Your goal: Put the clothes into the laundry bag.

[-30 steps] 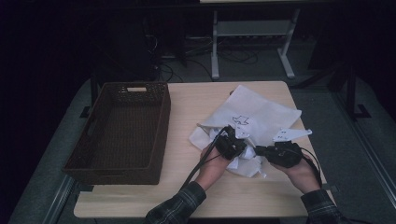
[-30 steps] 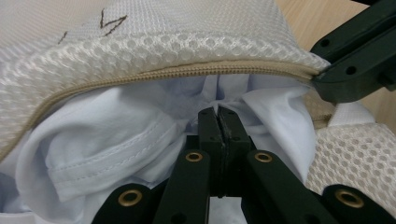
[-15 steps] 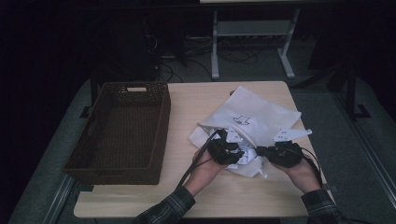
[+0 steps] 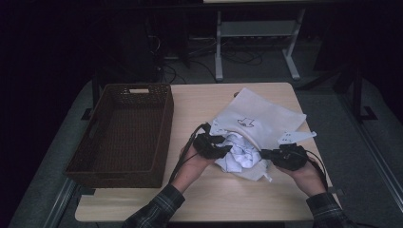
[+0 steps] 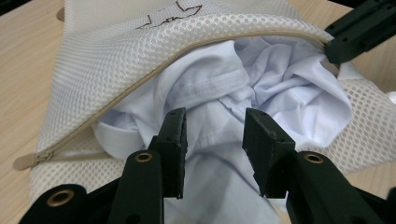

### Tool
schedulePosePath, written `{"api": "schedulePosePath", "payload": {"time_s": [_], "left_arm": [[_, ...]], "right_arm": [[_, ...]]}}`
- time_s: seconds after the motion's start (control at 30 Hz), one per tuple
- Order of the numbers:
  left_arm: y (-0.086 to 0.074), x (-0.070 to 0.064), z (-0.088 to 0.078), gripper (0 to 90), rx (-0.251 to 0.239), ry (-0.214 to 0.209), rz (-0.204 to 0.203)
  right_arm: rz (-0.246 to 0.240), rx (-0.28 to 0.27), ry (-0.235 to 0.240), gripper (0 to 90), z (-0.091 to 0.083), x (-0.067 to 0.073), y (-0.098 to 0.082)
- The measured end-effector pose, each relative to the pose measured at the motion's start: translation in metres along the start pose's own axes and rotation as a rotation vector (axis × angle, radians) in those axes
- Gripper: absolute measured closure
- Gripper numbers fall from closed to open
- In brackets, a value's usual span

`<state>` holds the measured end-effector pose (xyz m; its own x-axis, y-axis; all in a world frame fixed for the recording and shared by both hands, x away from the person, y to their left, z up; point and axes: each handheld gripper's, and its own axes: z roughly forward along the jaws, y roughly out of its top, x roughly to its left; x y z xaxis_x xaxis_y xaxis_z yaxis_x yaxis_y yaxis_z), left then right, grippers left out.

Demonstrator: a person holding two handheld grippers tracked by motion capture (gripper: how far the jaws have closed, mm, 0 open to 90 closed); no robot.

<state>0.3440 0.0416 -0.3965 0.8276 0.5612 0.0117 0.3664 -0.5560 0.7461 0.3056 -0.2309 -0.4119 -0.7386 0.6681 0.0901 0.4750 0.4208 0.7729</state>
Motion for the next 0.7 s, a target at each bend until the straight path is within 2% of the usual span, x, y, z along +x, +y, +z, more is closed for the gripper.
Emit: {"api": "schedulePosePath", "payload": {"time_s": [0.13,0.27,0.3,0.43,0.53,0.6,0.7], "left_arm": [[0.007,0.001,0.014,67.4,0.001,0.001,0.012],[0.013,-0.001,0.026,88.1,0.003,-0.007,0.03],[0.014,-0.003,0.029,89.8,0.001,-0.009,0.031],[0.025,-0.013,0.038,90.0,-0.004,-0.018,0.062],[0.028,-0.016,0.046,90.0,-0.009,-0.017,0.06],[0.034,-0.019,0.059,90.0,-0.022,-0.024,0.052],[0.036,-0.024,0.07,89.9,-0.014,-0.032,0.05]], "right_arm": [[-0.001,0.0,0.001,86.3,0.0,0.0,0.0],[-0.004,0.0,0.0,86.3,0.0,0.0,0.0],[-0.004,0.0,0.0,86.3,0.0,0.0,0.0],[-0.005,-0.005,0.002,86.3,0.0,0.0,0.0],[-0.009,-0.006,0.002,86.3,0.0,0.0,0.001],[-0.011,-0.006,0.002,86.3,0.0,0.001,0.001],[-0.014,-0.005,0.002,86.3,0.0,0.001,0.001]]}}
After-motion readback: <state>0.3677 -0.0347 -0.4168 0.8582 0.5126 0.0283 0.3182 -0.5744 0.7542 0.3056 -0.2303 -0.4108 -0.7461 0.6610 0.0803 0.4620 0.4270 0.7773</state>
